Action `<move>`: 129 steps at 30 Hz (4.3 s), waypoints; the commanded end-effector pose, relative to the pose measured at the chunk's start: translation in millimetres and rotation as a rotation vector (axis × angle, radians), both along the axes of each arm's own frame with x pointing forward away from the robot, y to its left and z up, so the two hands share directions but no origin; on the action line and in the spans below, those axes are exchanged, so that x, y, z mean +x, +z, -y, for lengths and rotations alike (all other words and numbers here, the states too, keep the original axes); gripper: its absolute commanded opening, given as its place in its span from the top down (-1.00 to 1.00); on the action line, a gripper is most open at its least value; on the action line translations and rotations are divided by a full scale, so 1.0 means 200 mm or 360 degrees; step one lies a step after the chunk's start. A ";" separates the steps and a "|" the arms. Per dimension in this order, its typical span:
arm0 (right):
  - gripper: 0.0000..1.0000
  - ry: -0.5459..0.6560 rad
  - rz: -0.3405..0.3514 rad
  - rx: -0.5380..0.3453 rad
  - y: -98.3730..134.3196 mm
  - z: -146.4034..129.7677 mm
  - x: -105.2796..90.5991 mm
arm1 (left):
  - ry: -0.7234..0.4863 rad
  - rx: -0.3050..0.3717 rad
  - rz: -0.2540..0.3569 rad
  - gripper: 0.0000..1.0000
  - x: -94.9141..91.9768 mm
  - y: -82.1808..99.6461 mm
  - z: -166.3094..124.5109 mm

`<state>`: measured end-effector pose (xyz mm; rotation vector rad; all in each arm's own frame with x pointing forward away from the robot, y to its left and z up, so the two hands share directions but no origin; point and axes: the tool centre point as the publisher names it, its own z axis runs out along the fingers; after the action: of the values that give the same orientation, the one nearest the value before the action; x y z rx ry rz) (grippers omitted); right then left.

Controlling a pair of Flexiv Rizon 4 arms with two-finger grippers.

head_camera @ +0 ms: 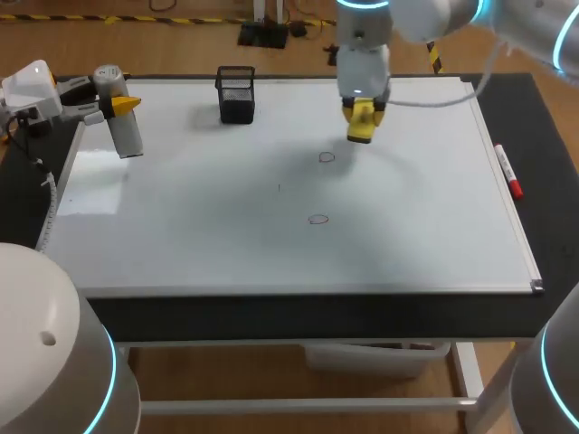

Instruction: Pick up the inspection probe, press it on each red-marked spot on the whiteboard one by one, put down the probe, pick up the eraser, and wipe off all the red marks.

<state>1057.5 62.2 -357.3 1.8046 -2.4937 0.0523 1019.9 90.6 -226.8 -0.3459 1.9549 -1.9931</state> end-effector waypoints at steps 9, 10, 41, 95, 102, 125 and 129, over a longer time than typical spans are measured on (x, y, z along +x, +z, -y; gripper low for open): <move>1.00 -0.0297 -0.0016 0.0065 -0.04 0.46 -0.11 | 0.0006 0.0001 0.0002 1.00 0.00 0.01 0.00; 1.00 -0.0320 -0.0018 0.0066 -0.04 0.49 -0.12 | 0.0006 0.0001 0.0002 1.00 0.00 0.01 0.00; 1.00 -0.0634 -0.0036 0.0044 -0.12 0.94 -0.28 | 0.0006 0.0001 0.0002 1.00 0.00 0.01 0.00; 1.00 -0.0634 -0.0036 0.0044 -0.12 0.94 -0.28 | -0.0284 -0.0102 -0.0091 1.00 -0.34 0.02 1.19; 1.00 -0.0634 -0.0036 0.0044 -0.12 0.94 -0.28 | -0.0281 -0.0116 -0.0090 1.00 -0.30 0.01 1.37; 1.00 -0.0634 -0.0036 0.0044 -0.12 0.94 -0.28 | -0.0338 -0.0118 -0.0066 1.00 -0.13 -0.05 1.84; 1.00 -0.0634 -0.0036 0.0044 -0.12 0.94 -0.28 | -0.0332 -0.0116 -0.0067 1.00 -0.10 -0.06 1.88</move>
<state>1001.0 -126.2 -382.6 1.2730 -2.7972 -0.0274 989.8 -269.8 -236.0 -0.2117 2.0252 -2.2035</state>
